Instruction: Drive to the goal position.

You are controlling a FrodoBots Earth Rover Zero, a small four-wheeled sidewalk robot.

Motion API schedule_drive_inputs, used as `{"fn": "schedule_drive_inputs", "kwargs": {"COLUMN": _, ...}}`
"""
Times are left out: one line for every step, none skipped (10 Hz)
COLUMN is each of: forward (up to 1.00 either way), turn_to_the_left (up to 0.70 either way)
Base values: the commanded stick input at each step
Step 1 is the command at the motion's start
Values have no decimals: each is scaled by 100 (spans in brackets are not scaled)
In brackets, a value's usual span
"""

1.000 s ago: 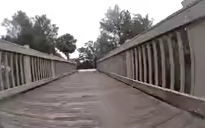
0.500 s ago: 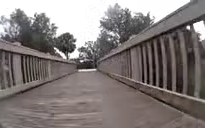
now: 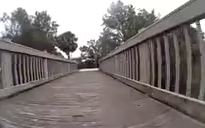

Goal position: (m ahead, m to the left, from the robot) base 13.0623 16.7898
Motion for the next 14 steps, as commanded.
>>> {"fn": "schedule_drive_inputs", "kwargs": {"forward": 70, "turn_to_the_left": 0}}
{"fn": "schedule_drive_inputs", "kwargs": {"forward": 70, "turn_to_the_left": 0}}
{"fn": "schedule_drive_inputs", "kwargs": {"forward": 70, "turn_to_the_left": 0}}
{"fn": "schedule_drive_inputs", "kwargs": {"forward": 70, "turn_to_the_left": 0}}
{"fn": "schedule_drive_inputs", "kwargs": {"forward": 70, "turn_to_the_left": 13}}
{"fn": "schedule_drive_inputs", "kwargs": {"forward": 70, "turn_to_the_left": 35}}
{"fn": "schedule_drive_inputs", "kwargs": {"forward": 70, "turn_to_the_left": 35}}
{"fn": "schedule_drive_inputs", "kwargs": {"forward": 70, "turn_to_the_left": 35}}
{"fn": "schedule_drive_inputs", "kwargs": {"forward": 70, "turn_to_the_left": 35}}
{"fn": "schedule_drive_inputs", "kwargs": {"forward": 70, "turn_to_the_left": 35}}
{"fn": "schedule_drive_inputs", "kwargs": {"forward": 70, "turn_to_the_left": 35}}
{"fn": "schedule_drive_inputs", "kwargs": {"forward": 70, "turn_to_the_left": 25}}
{"fn": "schedule_drive_inputs", "kwargs": {"forward": 70, "turn_to_the_left": 0}}
{"fn": "schedule_drive_inputs", "kwargs": {"forward": 70, "turn_to_the_left": 0}}
